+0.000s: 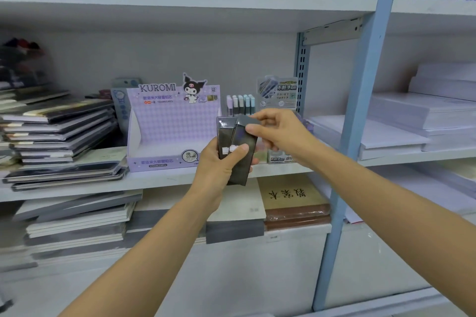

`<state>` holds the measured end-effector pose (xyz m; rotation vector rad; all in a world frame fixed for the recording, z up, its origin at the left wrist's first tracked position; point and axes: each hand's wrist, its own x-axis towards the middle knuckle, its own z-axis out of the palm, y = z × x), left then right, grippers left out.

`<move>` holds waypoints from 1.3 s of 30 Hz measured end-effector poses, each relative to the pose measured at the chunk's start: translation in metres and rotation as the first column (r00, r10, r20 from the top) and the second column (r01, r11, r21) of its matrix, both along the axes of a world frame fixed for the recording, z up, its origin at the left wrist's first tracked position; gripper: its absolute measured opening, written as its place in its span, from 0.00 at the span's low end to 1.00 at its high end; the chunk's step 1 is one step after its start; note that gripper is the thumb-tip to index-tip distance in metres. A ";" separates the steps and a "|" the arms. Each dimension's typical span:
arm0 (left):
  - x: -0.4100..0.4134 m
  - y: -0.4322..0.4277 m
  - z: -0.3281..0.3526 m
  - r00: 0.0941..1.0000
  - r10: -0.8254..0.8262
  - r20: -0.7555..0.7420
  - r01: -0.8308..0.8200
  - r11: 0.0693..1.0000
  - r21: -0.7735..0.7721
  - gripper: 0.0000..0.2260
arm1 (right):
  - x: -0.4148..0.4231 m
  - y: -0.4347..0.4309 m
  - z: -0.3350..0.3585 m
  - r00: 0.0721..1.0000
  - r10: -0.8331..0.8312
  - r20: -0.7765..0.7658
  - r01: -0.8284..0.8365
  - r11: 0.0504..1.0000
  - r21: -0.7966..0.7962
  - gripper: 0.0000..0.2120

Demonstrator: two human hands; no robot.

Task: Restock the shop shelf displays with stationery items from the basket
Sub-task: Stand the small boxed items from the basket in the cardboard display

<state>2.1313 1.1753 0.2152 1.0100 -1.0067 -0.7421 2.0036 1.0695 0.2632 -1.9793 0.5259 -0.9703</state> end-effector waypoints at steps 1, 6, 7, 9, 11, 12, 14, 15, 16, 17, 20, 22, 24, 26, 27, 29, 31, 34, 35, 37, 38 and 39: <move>0.005 0.004 0.001 1.000 0.000 -0.006 0.000 1.000 0.010 0.11 | 0.007 0.003 0.000 1.000 0.027 0.008 -0.027 1.000 0.015 0.09; 0.040 0.028 0.010 0.974 -0.108 -0.198 0.141 0.978 0.157 0.22 | 0.036 0.016 0.009 0.966 0.199 0.164 -0.220 0.968 0.119 0.05; 0.047 0.033 0.010 0.974 -0.119 -0.194 0.151 0.976 0.159 0.22 | 0.042 0.018 0.011 0.960 0.222 0.173 -0.247 0.959 0.140 0.05; 0.059 0.041 0.009 0.975 -0.121 -0.187 0.147 0.980 0.131 0.24 | 0.055 0.026 0.014 0.953 0.261 0.156 -0.287 0.941 0.177 0.11; 0.069 0.047 0.012 0.988 -0.043 -0.146 0.062 0.990 0.124 0.28 | 0.069 0.035 0.015 0.957 0.267 0.113 -0.283 0.944 0.168 0.17; 0.073 0.051 0.013 0.994 0.013 -0.109 0.002 0.991 0.135 0.31 | 0.077 0.039 0.016 0.966 0.244 0.082 -0.253 0.958 0.133 0.18; 0.080 0.056 0.016 0.993 0.113 -0.046 -0.105 0.984 0.147 0.33 | 0.090 0.043 0.016 0.981 0.194 0.024 -0.195 0.979 0.062 0.17; 0.085 0.058 0.016 0.988 0.148 -0.039 -0.141 0.980 0.142 0.31 | 0.095 0.044 0.017 0.982 0.187 0.009 -0.187 0.981 0.056 0.18; 0.091 0.059 0.017 0.984 0.172 -0.055 -0.163 0.977 0.134 0.26 | 0.100 0.045 0.019 0.982 0.190 0.010 -0.191 0.979 0.068 0.19; 0.098 0.060 0.017 0.979 0.188 -0.082 -0.178 0.976 0.123 0.20 | 0.104 0.044 0.022 0.980 0.198 0.032 -0.200 0.976 0.084 0.18; 0.125 0.066 0.018 0.961 0.261 -0.088 -0.254 0.964 0.079 0.09 | 0.120 0.042 0.035 0.971 0.169 0.172 -0.186 0.978 0.091 0.15; 0.145 0.071 0.018 0.944 0.324 -0.062 -0.323 0.946 0.026 0.05 | 0.133 0.036 0.044 0.961 0.100 0.256 -0.118 0.991 0.057 0.16; 0.161 0.073 0.018 0.926 0.374 -0.047 -0.374 0.927 -0.006 0.04 | 0.148 0.029 0.050 0.961 0.051 0.273 -0.046 0.999 -0.025 0.13; 0.173 0.074 0.017 0.914 0.404 -0.030 -0.404 0.915 0.006 0.03 | 0.165 0.023 0.050 0.977 0.025 0.211 0.002 0.992 -0.127 0.11; 0.178 0.073 0.016 0.912 0.410 -0.032 -0.409 0.912 0.015 0.03 | 0.174 0.020 0.048 0.987 0.013 0.163 0.016 0.984 -0.180 0.10; 0.185 0.070 0.013 0.911 0.408 -0.060 -0.406 0.913 0.031 0.04 | 0.192 0.016 0.040 0.996 -0.013 0.088 0.037 0.961 -0.275 0.10; 0.190 0.067 0.010 0.906 0.413 -0.092 -0.411 0.911 0.042 0.05 | 0.208 0.012 0.031 0.998 -0.014 0.063 0.034 0.946 -0.323 0.10; 0.197 0.064 0.011 0.905 0.404 -0.130 -0.401 0.915 0.048 0.03 | 0.223 0.007 0.018 0.999 -0.006 0.034 0.018 0.933 -0.360 0.10; 0.200 0.063 0.012 0.908 0.400 -0.128 -0.396 0.917 0.051 0.03 | 0.227 0.006 0.014 1.000 -0.012 0.019 0.018 0.927 -0.374 0.10; 0.204 0.062 0.014 0.913 0.394 -0.105 -0.390 0.919 0.061 0.05 | 0.232 0.004 0.009 1.000 -0.020 -0.004 0.017 0.921 -0.390 0.10; 0.206 0.062 0.015 0.916 0.390 -0.096 -0.385 0.920 0.070 0.06 | 0.234 0.003 0.008 1.000 -0.018 -0.015 0.011 0.920 -0.393 0.10; 0.207 0.062 0.016 0.918 0.386 -0.093 -0.379 0.922 0.079 0.07 | 0.235 0.003 0.008 0.999 -0.016 -0.032 0.002 0.917 -0.399 0.10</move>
